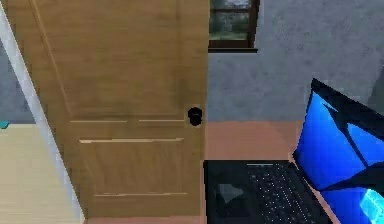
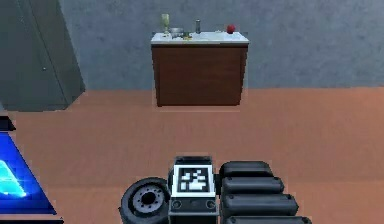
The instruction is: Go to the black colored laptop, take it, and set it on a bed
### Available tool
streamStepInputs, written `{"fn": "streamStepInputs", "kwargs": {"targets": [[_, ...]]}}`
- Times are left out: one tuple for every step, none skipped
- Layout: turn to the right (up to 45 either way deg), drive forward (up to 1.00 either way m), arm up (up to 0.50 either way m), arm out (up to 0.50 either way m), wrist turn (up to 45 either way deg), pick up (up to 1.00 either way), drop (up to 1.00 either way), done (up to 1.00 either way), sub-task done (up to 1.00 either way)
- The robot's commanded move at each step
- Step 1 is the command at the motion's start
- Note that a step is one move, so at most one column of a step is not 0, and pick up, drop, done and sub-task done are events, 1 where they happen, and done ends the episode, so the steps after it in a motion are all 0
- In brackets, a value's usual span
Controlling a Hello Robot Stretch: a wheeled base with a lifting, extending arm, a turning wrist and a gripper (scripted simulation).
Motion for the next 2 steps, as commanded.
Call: {"fn": "streamStepInputs", "kwargs": {"targets": [[0.0,0.35,0.00,0.00,0.0,0.00,0.00,0.00,0.00],[-45.0,0.00,0.00,0.00,0.0,0.00,0.00,0.00,0.00]]}}
